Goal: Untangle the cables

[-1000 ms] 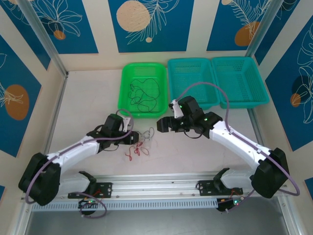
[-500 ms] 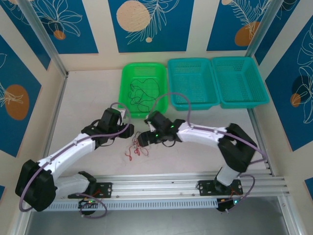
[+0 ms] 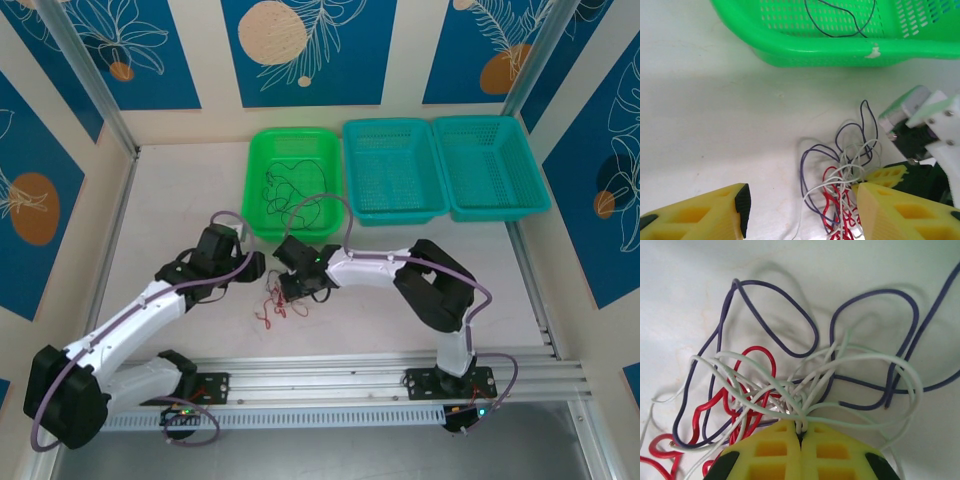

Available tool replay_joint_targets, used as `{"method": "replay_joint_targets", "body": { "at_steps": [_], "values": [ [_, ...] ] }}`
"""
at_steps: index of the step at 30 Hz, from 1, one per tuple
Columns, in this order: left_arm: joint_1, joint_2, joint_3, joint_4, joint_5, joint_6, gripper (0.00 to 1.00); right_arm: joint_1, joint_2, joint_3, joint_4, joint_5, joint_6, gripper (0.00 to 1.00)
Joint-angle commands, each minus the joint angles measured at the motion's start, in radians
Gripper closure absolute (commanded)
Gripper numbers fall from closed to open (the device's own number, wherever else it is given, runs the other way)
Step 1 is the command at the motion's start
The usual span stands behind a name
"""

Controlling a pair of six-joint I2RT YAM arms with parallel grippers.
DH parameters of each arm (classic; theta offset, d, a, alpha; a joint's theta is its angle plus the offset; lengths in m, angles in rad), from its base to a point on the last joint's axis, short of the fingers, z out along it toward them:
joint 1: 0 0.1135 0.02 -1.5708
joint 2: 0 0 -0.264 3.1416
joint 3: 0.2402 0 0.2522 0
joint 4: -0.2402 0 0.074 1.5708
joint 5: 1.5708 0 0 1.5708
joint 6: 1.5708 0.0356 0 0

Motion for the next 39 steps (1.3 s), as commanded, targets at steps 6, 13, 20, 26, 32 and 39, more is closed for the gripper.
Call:
{"method": "replay_joint_targets", "body": {
  "at_steps": [6,13,20,26,32,39],
  "values": [
    [0.061,-0.029,0.050,-0.009,0.289,0.008,0.40,-0.182,-0.391,-0.371,0.219,-0.340,-0.215,1.00],
    [0.053,0.045,0.066,0.150,0.591,0.030,0.38,-0.359,-0.618,-0.521,0.333,-0.688,-0.412,1.00],
    [0.043,0.103,0.061,0.212,0.655,0.022,0.33,-0.444,-0.736,-0.516,0.316,-0.865,-0.511,1.00],
    [0.012,0.159,0.033,0.321,0.782,-0.003,0.27,-0.466,-0.758,-0.502,0.327,-0.893,-0.472,1.00],
    [-0.021,0.184,-0.011,0.518,0.857,-0.134,0.26,-0.468,-0.748,-0.497,0.343,-0.855,-0.451,1.00],
    [-0.024,0.166,-0.026,0.450,0.842,-0.104,0.30,-0.471,-0.749,-0.509,0.375,-0.839,-0.418,1.00]
  ]
}}
